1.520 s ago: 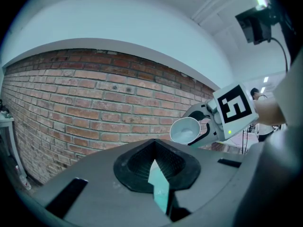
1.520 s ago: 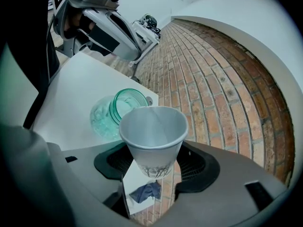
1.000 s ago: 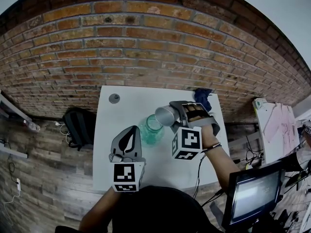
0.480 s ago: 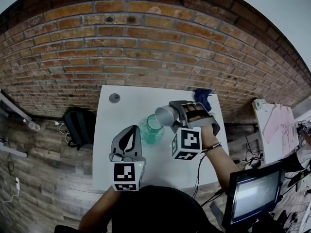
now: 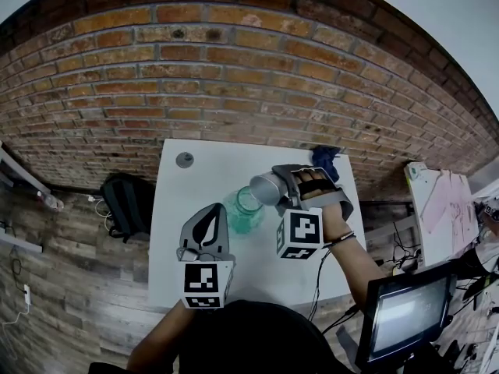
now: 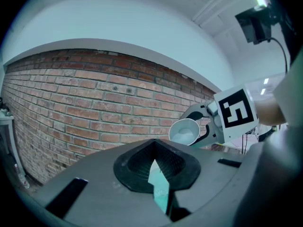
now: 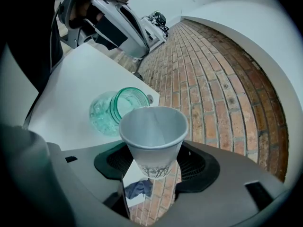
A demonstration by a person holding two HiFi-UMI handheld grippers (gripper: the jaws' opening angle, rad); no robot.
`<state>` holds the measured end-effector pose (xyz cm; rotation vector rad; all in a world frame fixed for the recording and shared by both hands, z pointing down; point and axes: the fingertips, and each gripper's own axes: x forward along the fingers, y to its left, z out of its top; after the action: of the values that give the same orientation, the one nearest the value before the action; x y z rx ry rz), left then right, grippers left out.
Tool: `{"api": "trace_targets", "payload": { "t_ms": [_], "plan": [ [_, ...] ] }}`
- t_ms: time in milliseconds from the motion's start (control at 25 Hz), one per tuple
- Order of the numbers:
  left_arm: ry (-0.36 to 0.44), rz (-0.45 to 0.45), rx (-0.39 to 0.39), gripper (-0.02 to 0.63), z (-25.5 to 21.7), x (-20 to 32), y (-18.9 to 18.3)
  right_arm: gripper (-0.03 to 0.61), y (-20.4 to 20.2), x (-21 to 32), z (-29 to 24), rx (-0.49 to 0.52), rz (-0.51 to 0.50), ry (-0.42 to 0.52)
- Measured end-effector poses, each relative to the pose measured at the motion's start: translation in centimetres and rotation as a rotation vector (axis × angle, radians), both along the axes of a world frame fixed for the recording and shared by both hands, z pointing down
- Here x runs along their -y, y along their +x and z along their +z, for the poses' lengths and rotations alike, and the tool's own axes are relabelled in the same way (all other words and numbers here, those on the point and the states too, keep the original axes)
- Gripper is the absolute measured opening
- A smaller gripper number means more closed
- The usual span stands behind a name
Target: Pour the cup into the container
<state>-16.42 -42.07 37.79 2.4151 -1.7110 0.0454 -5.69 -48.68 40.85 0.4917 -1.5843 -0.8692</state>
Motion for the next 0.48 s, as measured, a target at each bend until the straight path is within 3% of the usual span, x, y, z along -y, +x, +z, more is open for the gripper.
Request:
{"api": "trace_targets", "payload": {
  "t_ms": [480],
  "plan": [
    [0.006,-0.001,-0.007,-0.003,-0.13,0.2,0.11,0.281,-0.27,0.13,0.0,-0.022,-0.018,0.017]
  ]
}}
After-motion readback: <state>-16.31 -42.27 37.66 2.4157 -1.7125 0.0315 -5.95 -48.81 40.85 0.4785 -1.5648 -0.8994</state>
